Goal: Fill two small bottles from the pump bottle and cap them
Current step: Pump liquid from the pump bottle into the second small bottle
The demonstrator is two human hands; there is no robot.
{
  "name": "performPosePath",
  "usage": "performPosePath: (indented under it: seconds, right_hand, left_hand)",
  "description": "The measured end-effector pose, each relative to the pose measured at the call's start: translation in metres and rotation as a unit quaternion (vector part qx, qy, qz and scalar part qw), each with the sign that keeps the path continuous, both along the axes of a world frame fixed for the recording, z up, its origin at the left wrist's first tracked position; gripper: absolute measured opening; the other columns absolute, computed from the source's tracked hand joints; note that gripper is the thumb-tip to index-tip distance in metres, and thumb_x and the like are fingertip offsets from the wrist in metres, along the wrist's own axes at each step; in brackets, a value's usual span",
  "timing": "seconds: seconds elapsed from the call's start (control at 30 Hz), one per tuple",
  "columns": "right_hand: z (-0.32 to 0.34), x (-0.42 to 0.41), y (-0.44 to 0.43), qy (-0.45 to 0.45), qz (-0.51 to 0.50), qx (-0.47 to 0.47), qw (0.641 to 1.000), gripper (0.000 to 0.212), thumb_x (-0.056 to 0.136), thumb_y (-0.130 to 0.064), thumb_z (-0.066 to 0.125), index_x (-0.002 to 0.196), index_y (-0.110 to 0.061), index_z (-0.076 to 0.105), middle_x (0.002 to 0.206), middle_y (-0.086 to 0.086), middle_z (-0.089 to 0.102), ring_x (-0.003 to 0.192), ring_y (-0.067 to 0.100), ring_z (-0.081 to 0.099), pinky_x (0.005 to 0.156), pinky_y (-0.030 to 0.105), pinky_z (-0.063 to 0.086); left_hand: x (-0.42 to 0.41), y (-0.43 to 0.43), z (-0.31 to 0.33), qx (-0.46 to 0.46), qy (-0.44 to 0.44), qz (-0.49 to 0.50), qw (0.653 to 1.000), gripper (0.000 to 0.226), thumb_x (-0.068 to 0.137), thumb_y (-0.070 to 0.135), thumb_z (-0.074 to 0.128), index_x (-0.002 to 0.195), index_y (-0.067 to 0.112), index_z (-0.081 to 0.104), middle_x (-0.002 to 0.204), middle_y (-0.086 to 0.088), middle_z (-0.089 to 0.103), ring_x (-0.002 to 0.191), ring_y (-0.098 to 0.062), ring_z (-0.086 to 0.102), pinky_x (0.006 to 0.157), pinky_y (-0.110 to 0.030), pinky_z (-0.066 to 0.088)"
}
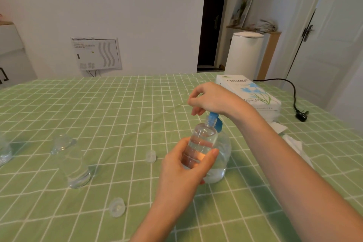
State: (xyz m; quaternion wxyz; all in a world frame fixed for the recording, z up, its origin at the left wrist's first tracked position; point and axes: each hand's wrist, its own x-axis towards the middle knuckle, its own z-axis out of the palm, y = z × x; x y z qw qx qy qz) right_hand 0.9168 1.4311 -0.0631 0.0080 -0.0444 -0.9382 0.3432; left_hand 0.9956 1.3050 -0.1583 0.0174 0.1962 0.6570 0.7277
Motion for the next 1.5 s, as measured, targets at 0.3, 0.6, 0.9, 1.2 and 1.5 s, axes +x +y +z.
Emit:
performPosePath:
  seconds: [0.3, 0.6, 0.9, 1.2, 1.5]
  right_hand:
    - [-0.008, 0.0, -0.003, -0.035, 0.008, -0.024, 0.999, 0.018, 0.092, -0.013, 0.053, 0.107, -0.008, 0.062, 0.074, 0.0, 0.07, 0.111, 0.038, 0.06, 0.099, 0.048, 0.047]
    - [-0.003, 0.001, -0.001, -0.012, -0.004, 0.002, 1.0, 0.011, 0.094, -0.019, 0.053, 0.098, -0.013, 0.062, 0.076, -0.001, 0.07, 0.098, 0.024, 0.067, 0.089, 0.035, 0.05]
    - [-0.003, 0.003, -0.005, -0.022, 0.0, 0.004, 1.0, 0.019, 0.093, -0.016, 0.053, 0.107, -0.007, 0.063, 0.085, 0.004, 0.073, 0.105, 0.029, 0.066, 0.097, 0.043, 0.049]
    - [-0.006, 0.002, -0.002, -0.012, 0.005, -0.009, 1.0, 0.012, 0.093, -0.016, 0.054, 0.101, -0.012, 0.061, 0.077, 0.0, 0.07, 0.103, 0.028, 0.066, 0.095, 0.042, 0.05]
    - [0.001, 0.002, -0.004, -0.011, 0.03, 0.018, 0.999, 0.01, 0.094, -0.017, 0.053, 0.101, -0.015, 0.06, 0.072, -0.004, 0.068, 0.09, 0.021, 0.065, 0.093, 0.037, 0.05]
  left_hand:
    - [0.0, 0.0, -0.004, -0.004, -0.005, 0.008, 1.0, 0.01, 0.074, 0.026, 0.074, 0.08, 0.027, 0.067, 0.051, 0.009, 0.058, 0.046, -0.005, 0.052, 0.043, -0.014, 0.041]
    - [-0.001, 0.001, -0.004, -0.004, -0.001, 0.009, 1.0, 0.014, 0.073, 0.028, 0.074, 0.084, 0.025, 0.067, 0.054, 0.012, 0.061, 0.049, -0.004, 0.054, 0.046, -0.017, 0.044]
    - [-0.001, 0.0, -0.003, -0.007, 0.003, 0.009, 1.0, 0.013, 0.075, 0.026, 0.073, 0.086, 0.025, 0.066, 0.055, 0.013, 0.062, 0.049, -0.002, 0.055, 0.046, -0.013, 0.042]
    - [-0.001, 0.001, -0.004, -0.007, 0.002, 0.013, 1.0, 0.013, 0.073, 0.028, 0.074, 0.084, 0.026, 0.067, 0.056, 0.011, 0.062, 0.051, -0.004, 0.055, 0.049, -0.018, 0.047]
    - [0.002, 0.003, 0.003, 0.015, -0.015, -0.003, 1.0, 0.024, 0.067, 0.036, 0.072, 0.084, 0.019, 0.067, 0.052, 0.008, 0.058, 0.047, -0.007, 0.051, 0.044, -0.017, 0.043]
